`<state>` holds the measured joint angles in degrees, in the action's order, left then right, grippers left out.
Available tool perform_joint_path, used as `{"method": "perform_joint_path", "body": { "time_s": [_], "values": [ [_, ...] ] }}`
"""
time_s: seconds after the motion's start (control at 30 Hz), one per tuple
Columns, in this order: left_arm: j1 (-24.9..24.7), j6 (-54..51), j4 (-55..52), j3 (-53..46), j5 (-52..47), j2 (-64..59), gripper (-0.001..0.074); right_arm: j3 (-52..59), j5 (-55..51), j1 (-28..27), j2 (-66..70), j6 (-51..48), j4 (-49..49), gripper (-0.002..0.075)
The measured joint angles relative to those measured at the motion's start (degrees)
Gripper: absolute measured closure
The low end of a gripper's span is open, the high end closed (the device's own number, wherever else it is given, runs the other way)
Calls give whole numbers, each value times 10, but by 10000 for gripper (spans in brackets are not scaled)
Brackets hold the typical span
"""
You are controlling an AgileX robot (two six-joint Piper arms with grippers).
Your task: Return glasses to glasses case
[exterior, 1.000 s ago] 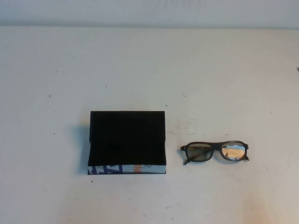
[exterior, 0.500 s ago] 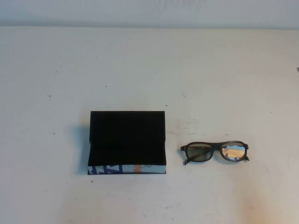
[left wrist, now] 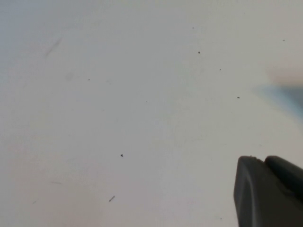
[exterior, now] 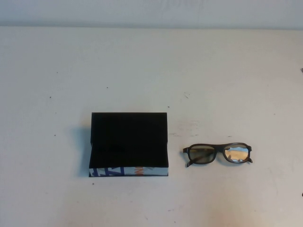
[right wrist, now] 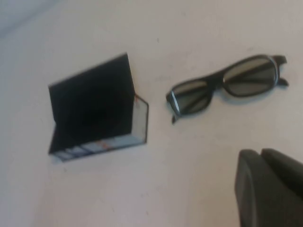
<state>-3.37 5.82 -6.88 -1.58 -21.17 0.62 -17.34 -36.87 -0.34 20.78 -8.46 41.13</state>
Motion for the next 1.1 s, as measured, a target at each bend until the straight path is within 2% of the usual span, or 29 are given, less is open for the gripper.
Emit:
{"method": "perform_joint_path", "body": {
  "time_s": [0.23,0.47,0.57,0.8,0.97,1.1],
  "values": [
    [0,0,0,0,0,0,736,-134,-131,0,184,-79,-82,737],
    [0,0,0,0,0,0,736,-220,-159,9,328,-168,-95,737],
    [0,0,0,0,0,0,736,-248,-157,52,381,-189,-118,737],
    [1,0,0,0,0,0,736,-348,-150,213,501,-205,-207,737],
    [1,0,0,0,0,0,736,-407,-164,278,576,-211,-244,737],
    [1,0,0,0,0,0,736,-438,-177,301,618,-254,-282,737]
  ]
}}
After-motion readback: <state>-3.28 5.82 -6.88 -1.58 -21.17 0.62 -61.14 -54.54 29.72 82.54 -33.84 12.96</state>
